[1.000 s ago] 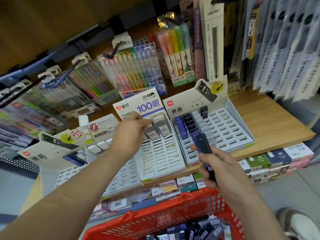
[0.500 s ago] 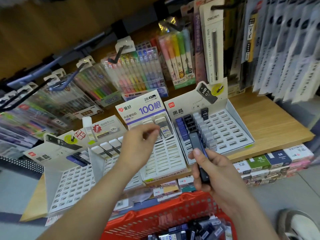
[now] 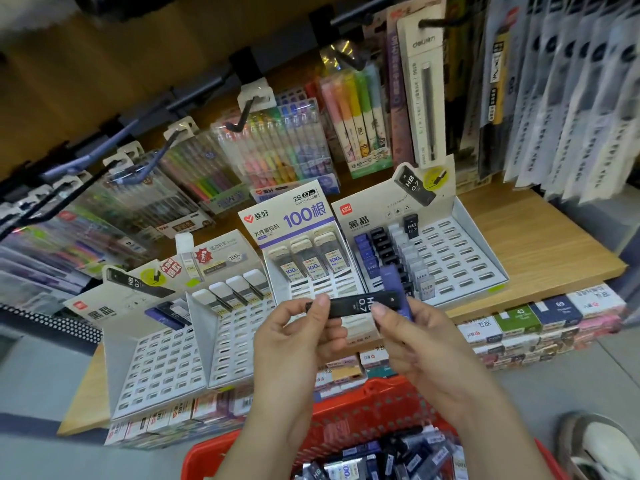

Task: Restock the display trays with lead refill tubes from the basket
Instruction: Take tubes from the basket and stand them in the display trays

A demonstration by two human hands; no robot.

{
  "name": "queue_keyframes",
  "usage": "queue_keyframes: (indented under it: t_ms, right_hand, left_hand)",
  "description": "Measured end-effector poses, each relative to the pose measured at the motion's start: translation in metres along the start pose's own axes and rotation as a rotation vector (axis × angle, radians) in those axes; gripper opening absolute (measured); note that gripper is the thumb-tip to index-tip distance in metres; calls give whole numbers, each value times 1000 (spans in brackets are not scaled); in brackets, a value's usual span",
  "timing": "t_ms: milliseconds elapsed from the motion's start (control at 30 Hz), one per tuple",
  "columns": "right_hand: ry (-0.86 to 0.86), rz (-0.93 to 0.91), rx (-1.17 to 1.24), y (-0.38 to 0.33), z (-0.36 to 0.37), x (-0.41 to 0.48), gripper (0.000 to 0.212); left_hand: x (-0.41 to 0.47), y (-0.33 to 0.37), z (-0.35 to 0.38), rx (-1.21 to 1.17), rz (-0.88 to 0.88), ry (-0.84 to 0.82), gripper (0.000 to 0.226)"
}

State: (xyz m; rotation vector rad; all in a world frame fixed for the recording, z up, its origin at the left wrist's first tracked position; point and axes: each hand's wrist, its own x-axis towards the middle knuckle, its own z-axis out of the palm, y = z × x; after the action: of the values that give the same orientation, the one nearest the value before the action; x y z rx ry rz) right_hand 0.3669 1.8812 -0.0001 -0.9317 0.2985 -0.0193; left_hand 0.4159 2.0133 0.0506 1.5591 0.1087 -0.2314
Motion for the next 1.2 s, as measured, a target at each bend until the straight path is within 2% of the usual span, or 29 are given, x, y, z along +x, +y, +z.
queue_keyframes:
  t_ms: [33, 233, 367, 433, 533, 667, 733, 867, 967, 1100, 1200]
  right_hand:
    - [9, -19, 66, 1, 0, 1, 4]
    - [-12, -24, 344, 12, 5, 6, 27]
    - [62, 9, 351, 14, 11, 6, 43]
    - [94, 29, 296, 12, 10, 3, 34]
    - [66, 59, 214, 10, 5, 0, 18]
    - [-24, 99, 174, 2, -1, -5, 14]
    - [-13, 105, 186, -1, -4, -5, 15]
    - [17, 89, 196, -3, -16, -2, 31]
    - [26, 52, 332, -2, -35, -2, 48]
    - [156, -28, 461, -11, -65, -7, 47]
    - [249, -82, 531, -17, -80, -7, 41]
  left_hand:
    - [-1, -1, -1, -52, -21, 15, 32]
    - [-15, -15, 1, -140, -151, -3, 20]
    - [-21, -28, 2, 17, -182, -126, 11]
    - [-19, -29, 2, 135, -121, -110, 12]
    - [-11, -14, 5, 159, -34, -126, 14]
    - [3, 11, 16, 263, -51, -369, 27]
    - [9, 19, 22, 290, -66, -419, 26]
    - [20, 24, 32, 295, 25, -366, 13]
    - [37, 29, 41, 292, 84, -290, 19]
    - [64, 45, 65, 389, 246, -163, 18]
    - [84, 49, 90, 524, 373, -174, 14]
